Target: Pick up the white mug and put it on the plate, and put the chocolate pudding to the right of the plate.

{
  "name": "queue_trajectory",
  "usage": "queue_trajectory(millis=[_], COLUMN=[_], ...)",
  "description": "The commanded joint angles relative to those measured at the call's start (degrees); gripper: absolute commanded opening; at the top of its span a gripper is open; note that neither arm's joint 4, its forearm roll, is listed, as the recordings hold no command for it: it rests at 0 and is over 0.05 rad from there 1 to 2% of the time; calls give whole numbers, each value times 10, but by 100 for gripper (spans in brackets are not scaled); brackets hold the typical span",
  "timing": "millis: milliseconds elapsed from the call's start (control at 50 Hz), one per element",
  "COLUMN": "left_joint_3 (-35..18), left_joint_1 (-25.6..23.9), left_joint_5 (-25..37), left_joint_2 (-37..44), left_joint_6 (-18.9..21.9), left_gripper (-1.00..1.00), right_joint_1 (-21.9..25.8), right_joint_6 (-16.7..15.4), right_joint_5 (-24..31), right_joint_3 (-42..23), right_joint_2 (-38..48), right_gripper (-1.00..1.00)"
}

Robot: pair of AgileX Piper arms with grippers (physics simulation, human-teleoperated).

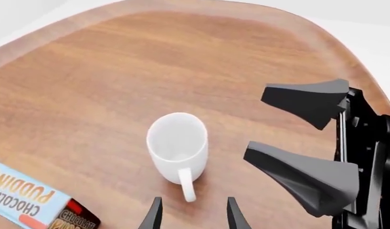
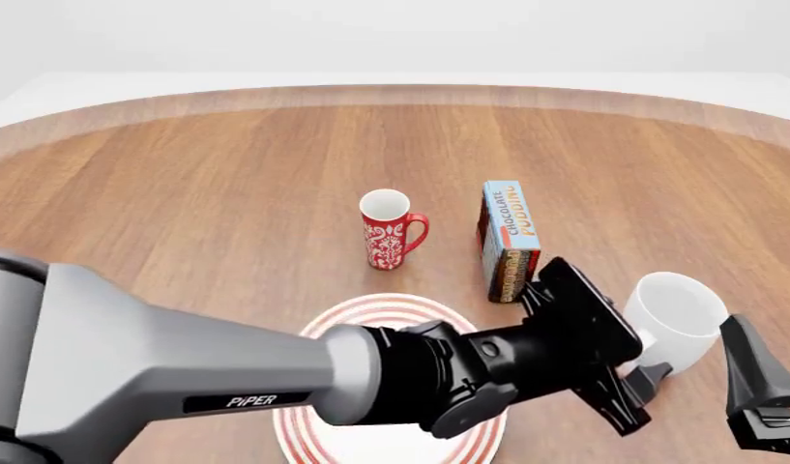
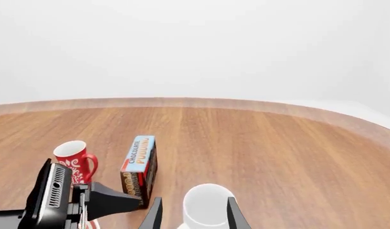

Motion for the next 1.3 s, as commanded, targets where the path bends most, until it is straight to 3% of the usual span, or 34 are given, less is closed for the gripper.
queue_trajectory(millis=[20, 1300], left_joint_3=[-17, -114], left_joint_1=[6, 12], left_joint_5=[7, 54], left_joint_2=[15, 104], left_joint_6=[0, 1], left_gripper=[100, 100], right_joint_1=[0, -1], right_joint_6=[0, 0], right_joint_5=[0, -3], right_joint_3=[0, 0], right_joint_2=[0, 2], right_gripper=[100, 100])
